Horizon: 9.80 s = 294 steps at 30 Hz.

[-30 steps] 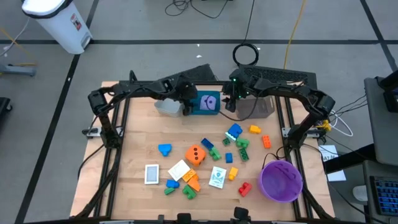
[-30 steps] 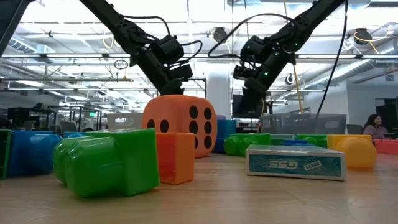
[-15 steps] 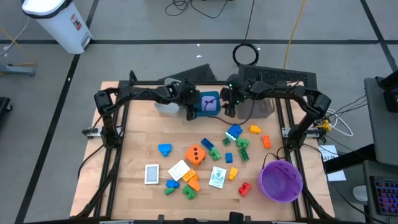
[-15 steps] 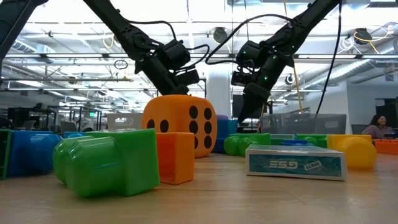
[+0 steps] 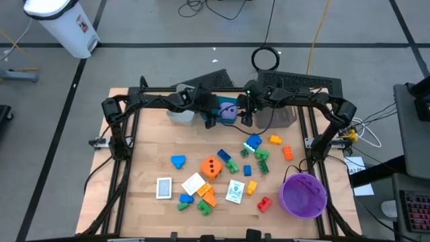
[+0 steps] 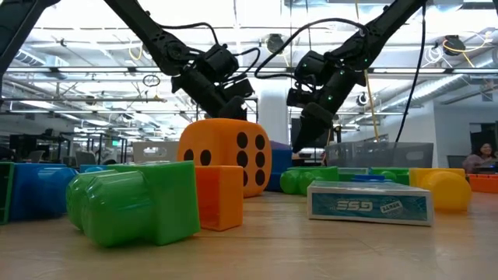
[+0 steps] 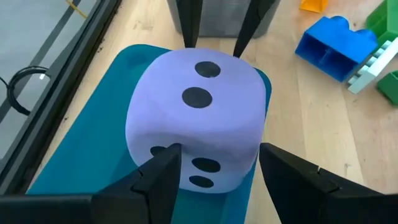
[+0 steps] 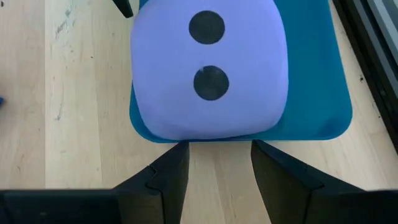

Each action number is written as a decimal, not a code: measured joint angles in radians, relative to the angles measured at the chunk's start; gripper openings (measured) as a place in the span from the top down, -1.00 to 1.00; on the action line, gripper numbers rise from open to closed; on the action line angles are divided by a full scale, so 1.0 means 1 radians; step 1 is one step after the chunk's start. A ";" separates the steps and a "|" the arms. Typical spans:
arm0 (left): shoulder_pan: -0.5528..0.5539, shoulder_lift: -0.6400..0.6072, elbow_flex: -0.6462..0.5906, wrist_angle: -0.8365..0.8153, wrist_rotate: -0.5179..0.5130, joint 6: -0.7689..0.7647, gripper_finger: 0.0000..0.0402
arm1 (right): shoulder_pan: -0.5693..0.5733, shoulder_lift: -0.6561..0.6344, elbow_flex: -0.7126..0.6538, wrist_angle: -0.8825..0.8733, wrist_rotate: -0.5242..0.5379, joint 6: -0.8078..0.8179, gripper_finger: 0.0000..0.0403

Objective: Pick & Place Toys
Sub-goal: Put the purple dice into the blue bin, then put the blue game piece into the gray bin, then put the yellow game piece into the gray bin

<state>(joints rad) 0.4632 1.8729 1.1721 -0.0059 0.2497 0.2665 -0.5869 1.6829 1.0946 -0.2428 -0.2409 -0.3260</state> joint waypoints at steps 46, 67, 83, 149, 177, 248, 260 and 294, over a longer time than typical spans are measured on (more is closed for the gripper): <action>0.041 -0.671 0.000 -0.029 0.016 -0.420 -0.11 | 0.000 -0.305 0.000 0.365 0.002 0.540 0.17; -0.165 -0.822 0.000 -0.267 0.179 -0.471 -0.11 | 0.000 -0.378 0.000 0.401 0.003 0.550 0.17; -0.341 -0.760 0.000 -0.438 0.045 -0.521 -0.11 | 0.000 -0.378 0.000 0.399 0.003 0.550 0.17; -0.404 -0.563 -0.141 -0.890 -0.082 -0.641 -0.11 | 0.319 -0.377 0.000 0.353 -0.198 0.542 0.17; -0.333 -0.367 -0.412 -0.497 0.060 -0.587 -0.11 | 0.320 -0.379 0.000 0.296 -0.176 0.578 0.17; -0.227 -0.336 0.146 -0.869 0.024 -0.369 0.94 | 0.320 -0.379 0.000 0.275 -0.175 0.565 0.17; 0.105 -0.333 0.328 -0.959 -0.232 -0.253 0.93 | 0.321 -0.379 0.000 0.276 -0.104 0.558 0.17; 0.264 -0.377 0.287 -0.968 -0.101 -0.556 0.77 | 0.320 -0.379 0.000 0.276 0.031 0.470 0.17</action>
<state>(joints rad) 0.7274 1.4962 1.4590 -0.9741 0.1486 -0.2897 -0.2668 1.3041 1.0948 0.0329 -0.2100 0.1440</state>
